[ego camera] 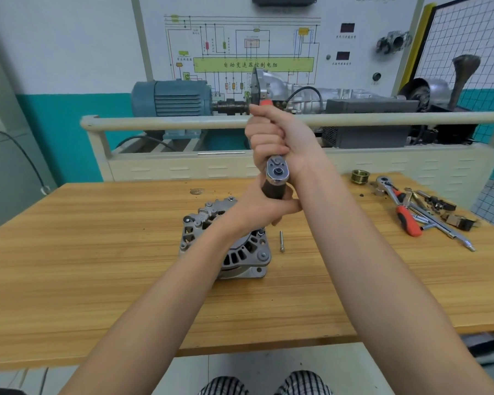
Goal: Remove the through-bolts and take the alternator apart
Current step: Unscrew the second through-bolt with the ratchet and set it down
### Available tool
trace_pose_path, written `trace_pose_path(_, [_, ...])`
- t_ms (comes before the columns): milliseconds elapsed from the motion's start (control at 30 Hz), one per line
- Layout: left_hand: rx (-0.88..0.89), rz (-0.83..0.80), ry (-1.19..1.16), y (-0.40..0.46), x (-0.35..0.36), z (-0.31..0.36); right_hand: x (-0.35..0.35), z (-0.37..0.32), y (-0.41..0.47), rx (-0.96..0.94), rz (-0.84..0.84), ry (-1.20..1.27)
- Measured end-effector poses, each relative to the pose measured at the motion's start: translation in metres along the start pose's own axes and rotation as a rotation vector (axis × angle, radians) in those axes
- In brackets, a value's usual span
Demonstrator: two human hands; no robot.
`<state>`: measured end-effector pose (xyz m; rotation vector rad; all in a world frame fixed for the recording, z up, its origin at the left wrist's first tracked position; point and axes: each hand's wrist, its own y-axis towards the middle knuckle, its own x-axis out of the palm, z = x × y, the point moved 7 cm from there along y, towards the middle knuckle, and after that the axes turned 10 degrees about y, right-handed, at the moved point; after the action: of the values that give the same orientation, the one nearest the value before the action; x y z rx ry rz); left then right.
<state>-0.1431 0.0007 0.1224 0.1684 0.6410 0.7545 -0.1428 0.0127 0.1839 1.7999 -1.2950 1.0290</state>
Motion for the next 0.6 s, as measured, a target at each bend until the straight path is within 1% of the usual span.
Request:
trace_pose_path(33, [-0.009, 0.060, 0.005, 0.001, -0.001, -0.002, -0.002, -0.004, -0.001, -0.064, 0.021, 0.038])
trace_pose_path(67, [-0.021, 0.135, 0.018, 0.003, -0.004, -0.004, -0.005, -0.010, -0.003, -0.167, 0.055, 0.069])
trace_pose_path(100, [-0.038, 0.224, 0.019, 0.004, -0.007, -0.006, -0.010, -0.018, -0.006, -0.304, 0.097, 0.096])
trace_pose_path(167, [-0.083, 0.395, -0.050, 0.005, -0.014, -0.009, -0.017, -0.031, -0.017, -0.615, 0.173, 0.151])
trace_pose_path(200, [-0.095, 0.439, -0.095, 0.005, -0.015, -0.009, -0.019, -0.034, -0.023, -0.746, 0.191, 0.165])
trace_pose_path(233, [-0.099, 0.449, -0.121, 0.005, -0.016, -0.009, -0.020, -0.035, -0.028, -0.832, 0.199, 0.171])
trace_pose_path(267, [-0.096, 0.431, -0.120, 0.005, -0.016, -0.008, -0.020, -0.036, -0.030, -0.862, 0.200, 0.169])
trace_pose_path(300, [-0.086, 0.388, -0.099, 0.004, -0.016, -0.008, -0.020, -0.036, -0.029, -0.830, 0.193, 0.155])
trace_pose_path(333, [-0.065, 0.327, -0.074, 0.004, -0.015, -0.008, -0.019, -0.034, -0.025, -0.744, 0.179, 0.137])
trace_pose_path(433, [0.035, 0.113, 0.008, 0.000, -0.011, 0.000, -0.007, -0.019, -0.008, -0.310, 0.083, 0.054])
trace_pose_path(467, [0.057, 0.059, 0.037, -0.001, -0.008, 0.002, -0.004, -0.012, -0.004, -0.180, 0.052, 0.020])
trace_pose_path(500, [0.067, 0.031, 0.052, 0.000, -0.006, 0.003, -0.003, -0.007, -0.002, -0.098, 0.035, -0.013])
trace_pose_path(567, [0.053, 0.043, 0.038, 0.002, -0.005, 0.000, -0.002, -0.004, 0.001, -0.047, 0.024, -0.024])
trace_pose_path(600, [0.038, 0.065, 0.021, 0.003, -0.005, -0.001, -0.003, -0.006, 0.001, -0.073, 0.028, 0.008])
